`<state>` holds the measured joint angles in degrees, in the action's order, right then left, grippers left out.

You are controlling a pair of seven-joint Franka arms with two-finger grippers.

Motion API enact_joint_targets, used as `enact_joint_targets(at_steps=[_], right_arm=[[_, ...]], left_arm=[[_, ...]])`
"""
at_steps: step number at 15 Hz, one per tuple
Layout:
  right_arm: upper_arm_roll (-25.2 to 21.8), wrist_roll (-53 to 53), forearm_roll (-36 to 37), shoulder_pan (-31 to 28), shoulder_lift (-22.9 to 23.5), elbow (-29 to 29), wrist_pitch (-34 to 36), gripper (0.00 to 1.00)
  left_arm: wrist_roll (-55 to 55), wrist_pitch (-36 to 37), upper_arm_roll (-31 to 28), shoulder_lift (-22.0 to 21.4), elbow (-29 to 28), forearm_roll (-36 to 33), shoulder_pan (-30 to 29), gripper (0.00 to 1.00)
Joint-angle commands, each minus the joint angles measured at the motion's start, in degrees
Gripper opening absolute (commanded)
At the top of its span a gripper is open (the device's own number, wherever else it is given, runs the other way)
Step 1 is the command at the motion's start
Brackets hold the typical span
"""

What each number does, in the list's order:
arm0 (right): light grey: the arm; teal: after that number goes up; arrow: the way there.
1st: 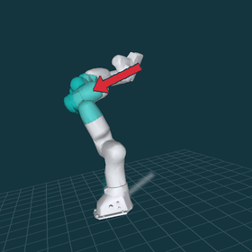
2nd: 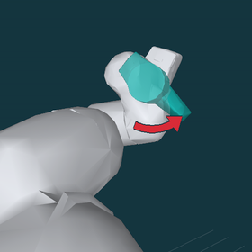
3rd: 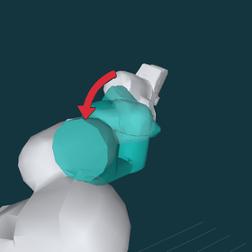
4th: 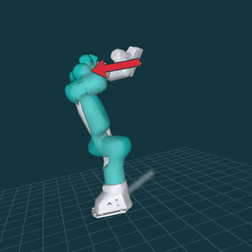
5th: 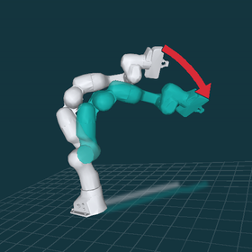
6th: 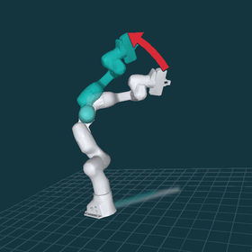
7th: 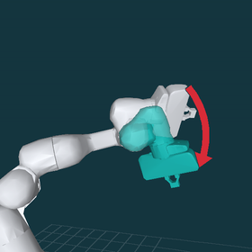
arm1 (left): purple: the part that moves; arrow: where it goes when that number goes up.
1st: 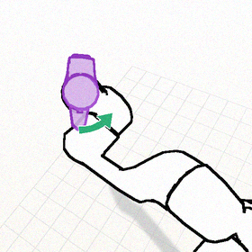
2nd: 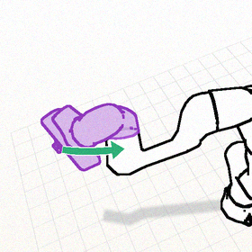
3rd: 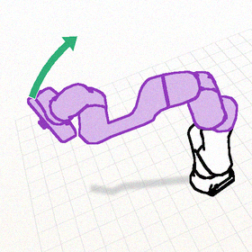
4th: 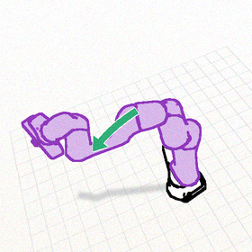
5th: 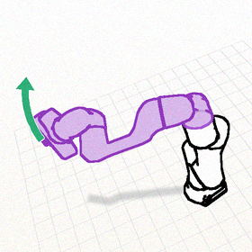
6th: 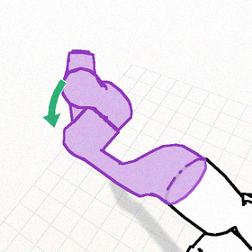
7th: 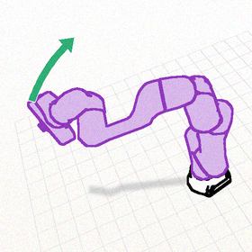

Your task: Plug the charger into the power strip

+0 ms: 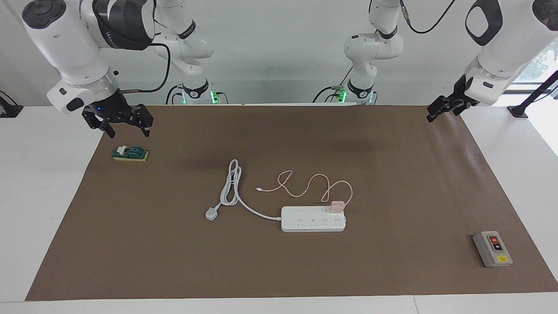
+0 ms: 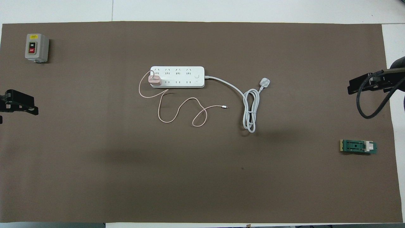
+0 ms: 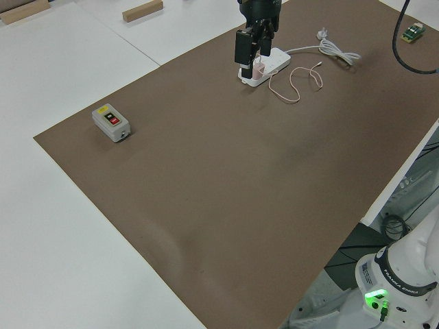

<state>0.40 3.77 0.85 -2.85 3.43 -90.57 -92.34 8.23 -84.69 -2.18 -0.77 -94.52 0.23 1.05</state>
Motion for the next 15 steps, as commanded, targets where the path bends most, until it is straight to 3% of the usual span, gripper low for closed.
enact_joint_targets(at_steps=[1, 15], right_arm=[[0.6, 1.2, 0.9, -0.6, -1.6, -1.8, -0.1, 1.00], [0.6, 1.2, 0.9, -0.6, -1.6, -1.8, -0.1, 1.00]], left_arm=[[-0.1, -1.4, 2.5, -0.2, -1.5, -0.5, -1.8, 1.00], [-3.3, -2.0, 3.7, 0.0, -0.9, -0.7, -2.5, 1.00]])
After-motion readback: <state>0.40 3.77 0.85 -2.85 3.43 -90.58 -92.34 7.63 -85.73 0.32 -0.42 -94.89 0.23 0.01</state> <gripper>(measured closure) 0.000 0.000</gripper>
